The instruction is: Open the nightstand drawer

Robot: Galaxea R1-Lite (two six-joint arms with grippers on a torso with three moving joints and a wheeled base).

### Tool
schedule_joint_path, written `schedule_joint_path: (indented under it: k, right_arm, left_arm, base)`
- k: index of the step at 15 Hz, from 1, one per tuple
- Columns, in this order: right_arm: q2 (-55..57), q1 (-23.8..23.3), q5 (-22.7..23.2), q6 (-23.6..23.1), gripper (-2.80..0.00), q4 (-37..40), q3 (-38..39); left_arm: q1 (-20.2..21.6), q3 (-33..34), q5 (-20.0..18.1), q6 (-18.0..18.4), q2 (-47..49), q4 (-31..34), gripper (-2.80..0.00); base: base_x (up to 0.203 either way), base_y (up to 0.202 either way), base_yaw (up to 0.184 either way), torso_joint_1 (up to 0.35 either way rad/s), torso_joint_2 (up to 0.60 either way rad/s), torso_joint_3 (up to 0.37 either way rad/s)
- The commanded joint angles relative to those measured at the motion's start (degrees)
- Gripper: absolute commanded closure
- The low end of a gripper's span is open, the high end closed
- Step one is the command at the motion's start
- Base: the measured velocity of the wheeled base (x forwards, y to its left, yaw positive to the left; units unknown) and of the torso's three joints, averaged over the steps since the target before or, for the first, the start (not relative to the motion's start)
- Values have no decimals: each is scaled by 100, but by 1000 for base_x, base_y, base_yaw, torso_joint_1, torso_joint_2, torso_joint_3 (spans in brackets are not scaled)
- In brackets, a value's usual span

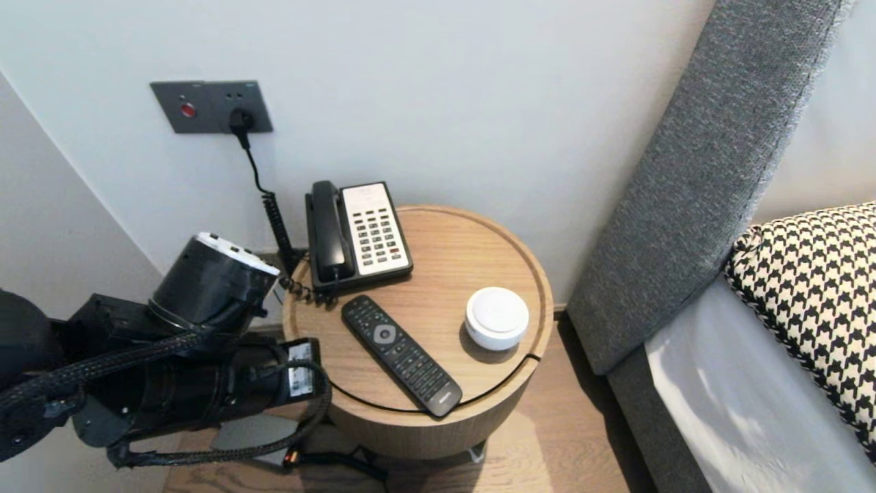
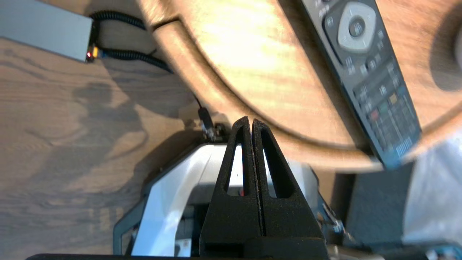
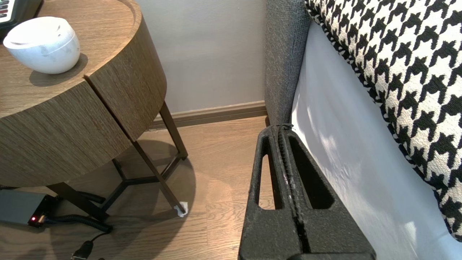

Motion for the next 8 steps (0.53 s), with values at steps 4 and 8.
schedule_joint_path:
  k: [4, 8]
  right_arm:
    - [4, 1, 0, -1, 0, -6, 158]
    - [-2, 1, 0, -1, 0, -6, 158]
  left_arm:
    - [-176, -79, 151, -192, 523, -196, 0]
    - [-281, -28, 186, -289, 698, -313, 0]
  base:
    - [0, 0, 0, 0, 0, 0]
    - [0, 0, 0, 0, 0, 0]
